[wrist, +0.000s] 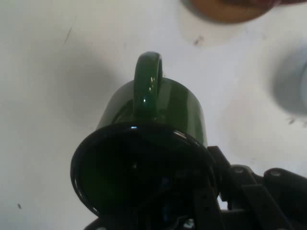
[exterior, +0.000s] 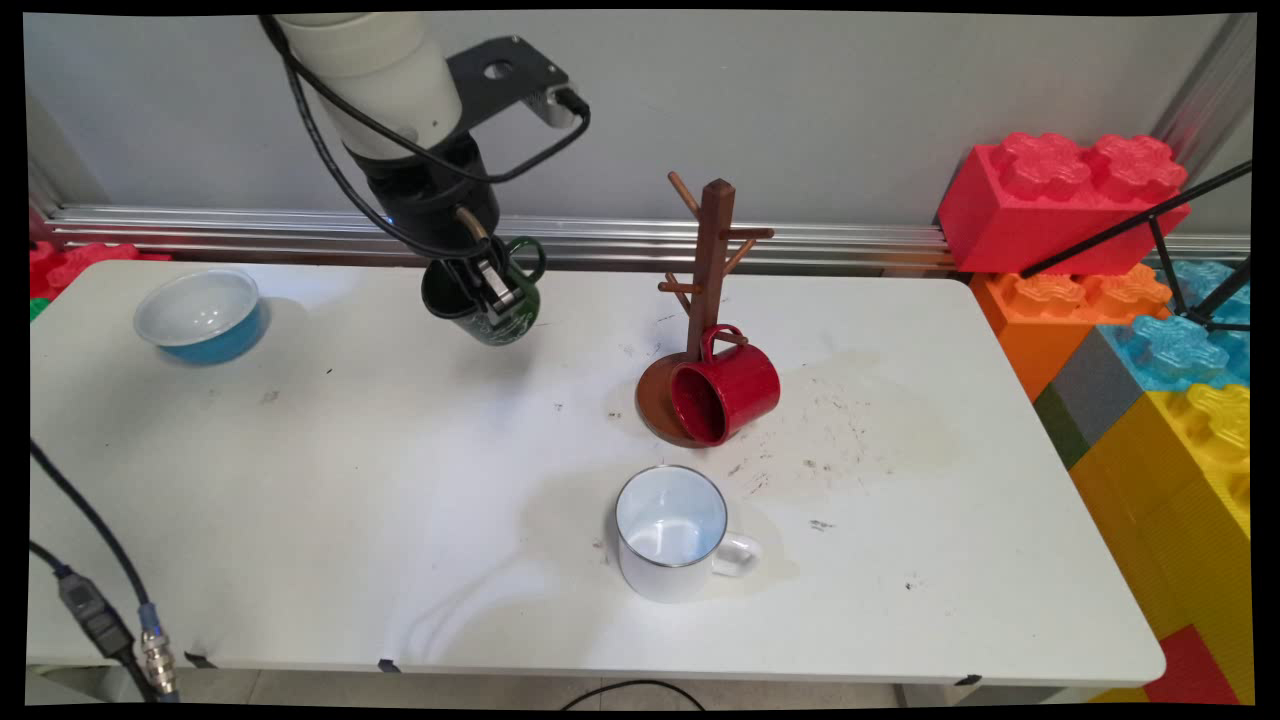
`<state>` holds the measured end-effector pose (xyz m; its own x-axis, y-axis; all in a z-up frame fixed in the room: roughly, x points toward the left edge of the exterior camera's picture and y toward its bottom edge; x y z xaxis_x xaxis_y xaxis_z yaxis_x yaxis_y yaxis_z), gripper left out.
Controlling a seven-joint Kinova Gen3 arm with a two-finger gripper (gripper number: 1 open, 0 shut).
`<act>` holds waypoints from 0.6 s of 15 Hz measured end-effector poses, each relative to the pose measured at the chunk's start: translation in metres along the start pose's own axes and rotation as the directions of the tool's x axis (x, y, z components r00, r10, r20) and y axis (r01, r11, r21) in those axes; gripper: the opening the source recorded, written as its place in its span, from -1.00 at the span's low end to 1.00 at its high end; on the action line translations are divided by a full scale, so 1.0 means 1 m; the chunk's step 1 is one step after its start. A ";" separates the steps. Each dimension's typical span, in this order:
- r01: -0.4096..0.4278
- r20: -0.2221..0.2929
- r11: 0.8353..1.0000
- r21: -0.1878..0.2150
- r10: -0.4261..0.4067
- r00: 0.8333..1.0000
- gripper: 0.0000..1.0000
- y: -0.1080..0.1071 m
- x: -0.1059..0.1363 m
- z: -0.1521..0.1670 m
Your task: Place the picked object on the table
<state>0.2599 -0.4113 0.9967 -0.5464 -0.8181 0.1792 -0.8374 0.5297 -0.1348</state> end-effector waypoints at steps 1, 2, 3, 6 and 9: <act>-0.011 0.023 1.000 0.005 0.011 1.000 -1.00 -0.003 0.003 0.008; -0.021 0.042 1.000 0.009 0.021 0.999 -1.00 -0.006 0.005 0.015; -0.033 0.064 0.999 0.012 0.032 0.997 -1.00 -0.009 0.008 0.022; -0.059 0.112 0.998 0.013 0.058 0.992 -1.00 -0.016 0.013 0.041; -0.080 0.153 0.997 0.008 0.077 0.985 -1.00 -0.022 0.016 0.058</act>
<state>0.2702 -0.4490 0.9458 -0.6007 -0.7993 0.0169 -0.7911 0.5913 -0.1563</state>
